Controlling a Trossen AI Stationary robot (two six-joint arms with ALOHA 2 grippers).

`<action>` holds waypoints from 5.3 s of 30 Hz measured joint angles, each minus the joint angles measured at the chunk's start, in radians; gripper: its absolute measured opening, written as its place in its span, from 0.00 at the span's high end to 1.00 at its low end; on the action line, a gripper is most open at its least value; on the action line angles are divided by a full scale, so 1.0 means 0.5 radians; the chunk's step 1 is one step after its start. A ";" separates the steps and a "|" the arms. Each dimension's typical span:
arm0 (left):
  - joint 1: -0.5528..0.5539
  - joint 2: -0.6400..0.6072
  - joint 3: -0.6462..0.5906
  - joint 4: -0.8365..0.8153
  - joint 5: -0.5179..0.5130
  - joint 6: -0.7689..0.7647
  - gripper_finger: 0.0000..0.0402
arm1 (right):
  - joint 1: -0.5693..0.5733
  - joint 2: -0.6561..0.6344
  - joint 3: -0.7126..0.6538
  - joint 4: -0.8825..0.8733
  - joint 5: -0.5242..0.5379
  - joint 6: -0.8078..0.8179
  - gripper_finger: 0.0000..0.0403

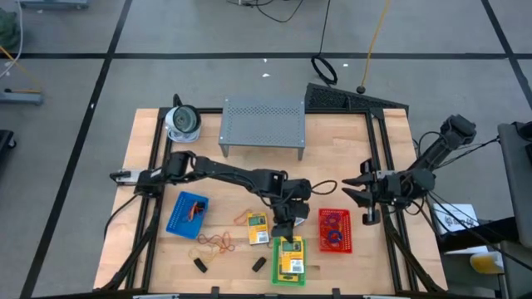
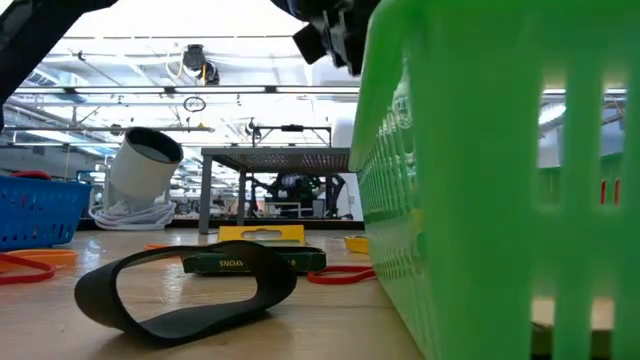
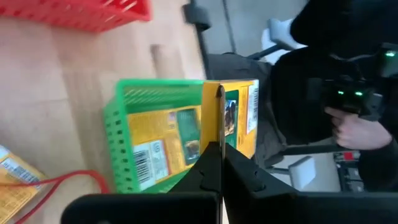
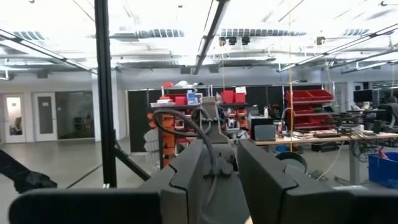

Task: Pick & Place Office Desk Supplies
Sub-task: Put the yellow crayon box into the green bin

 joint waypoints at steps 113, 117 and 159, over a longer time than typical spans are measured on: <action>0.119 -0.406 -0.995 -0.243 -0.702 0.101 0.94 | 0.028 0.201 0.001 -0.182 0.000 0.219 0.78; 0.121 -0.406 -0.996 -0.220 -0.674 0.079 0.98 | 0.028 0.201 0.001 -0.182 0.000 0.230 0.78; -0.008 -0.699 -0.703 0.579 0.090 -0.490 1.00 | 0.028 0.205 0.000 -0.243 0.005 0.288 0.78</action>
